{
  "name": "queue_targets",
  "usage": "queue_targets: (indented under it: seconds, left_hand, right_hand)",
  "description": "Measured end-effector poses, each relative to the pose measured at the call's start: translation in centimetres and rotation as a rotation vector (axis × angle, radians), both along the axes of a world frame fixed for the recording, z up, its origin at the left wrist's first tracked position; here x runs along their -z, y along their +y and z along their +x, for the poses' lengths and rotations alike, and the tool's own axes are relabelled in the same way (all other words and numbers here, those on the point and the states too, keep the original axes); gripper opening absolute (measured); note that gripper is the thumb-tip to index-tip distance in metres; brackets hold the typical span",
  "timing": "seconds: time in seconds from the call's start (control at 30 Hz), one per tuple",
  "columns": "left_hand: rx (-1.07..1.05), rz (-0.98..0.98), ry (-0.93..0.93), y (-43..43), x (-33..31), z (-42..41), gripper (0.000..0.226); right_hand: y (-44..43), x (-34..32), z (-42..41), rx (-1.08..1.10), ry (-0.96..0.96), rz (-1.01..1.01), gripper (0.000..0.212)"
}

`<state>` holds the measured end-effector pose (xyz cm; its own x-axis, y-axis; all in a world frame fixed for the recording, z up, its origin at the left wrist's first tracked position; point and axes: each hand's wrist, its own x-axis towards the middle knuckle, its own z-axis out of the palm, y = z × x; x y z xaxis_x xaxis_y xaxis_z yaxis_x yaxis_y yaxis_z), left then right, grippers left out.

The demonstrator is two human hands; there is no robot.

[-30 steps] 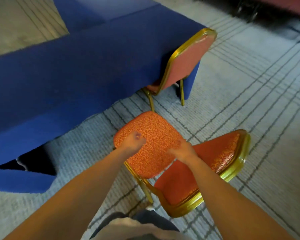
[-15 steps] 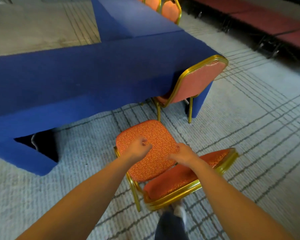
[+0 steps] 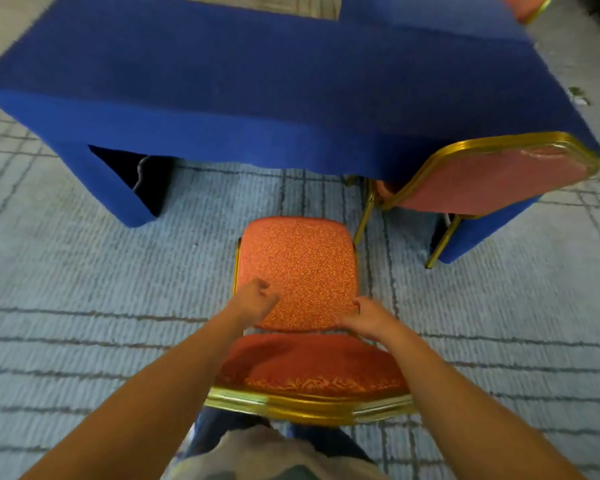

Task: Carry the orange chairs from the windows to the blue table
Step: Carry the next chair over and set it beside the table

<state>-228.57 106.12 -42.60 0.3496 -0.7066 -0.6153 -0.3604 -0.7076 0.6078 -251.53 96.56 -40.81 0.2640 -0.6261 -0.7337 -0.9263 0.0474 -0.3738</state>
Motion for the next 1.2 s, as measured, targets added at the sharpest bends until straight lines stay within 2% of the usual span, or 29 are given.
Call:
queue_targets:
  seconds: [0.17,0.33,0.47,0.63,0.73,0.87,0.93,1.03,1.1,1.2]
  left_hand:
    - [-0.117,0.127,0.008,1.6,1.7,-1.4,0.046]
    - [-0.104,0.222,-0.01,2.1,3.2,-0.5,0.041]
    - [-0.001,0.352,-0.074,2.9,4.0,0.4,0.04]
    - [0.1,0.576,-0.04,3.8,4.8,0.9,0.053]
    - [0.146,0.638,-0.029,3.4,4.8,0.9,0.061]
    - [0.208,0.781,-0.027,2.6,4.2,1.9,0.088]
    - [0.185,0.865,0.036,2.9,4.0,2.5,0.101]
    - [0.062,0.899,0.231,3.8,4.2,3.1,0.103]
    - [0.066,0.885,0.238,3.9,4.2,3.4,0.101]
    - [0.041,0.892,0.245,3.6,3.8,4.0,0.103]
  right_hand:
    - [-1.2,2.7,-1.8,-0.026,0.07,0.082,0.062]
    - [-2.0,4.6,-2.7,-0.039,0.166,0.156,0.073]
    - [-2.1,6.4,-3.1,-0.022,0.21,0.229,0.069]
    - [-1.5,7.7,-3.2,-0.056,0.274,0.31,0.067]
    - [-2.0,7.6,-3.3,-0.025,0.301,0.37,0.079]
    - [-3.4,7.1,-3.2,0.026,0.31,0.504,0.084]
    - [-4.0,6.8,-3.3,0.039,0.361,0.537,0.092]
    - [-4.5,6.5,-3.4,0.069,0.416,0.685,0.089]
    - [-4.2,6.2,-3.6,0.111,0.401,0.78,0.085]
    - [-3.7,5.8,-3.5,0.139,0.365,0.757,0.085]
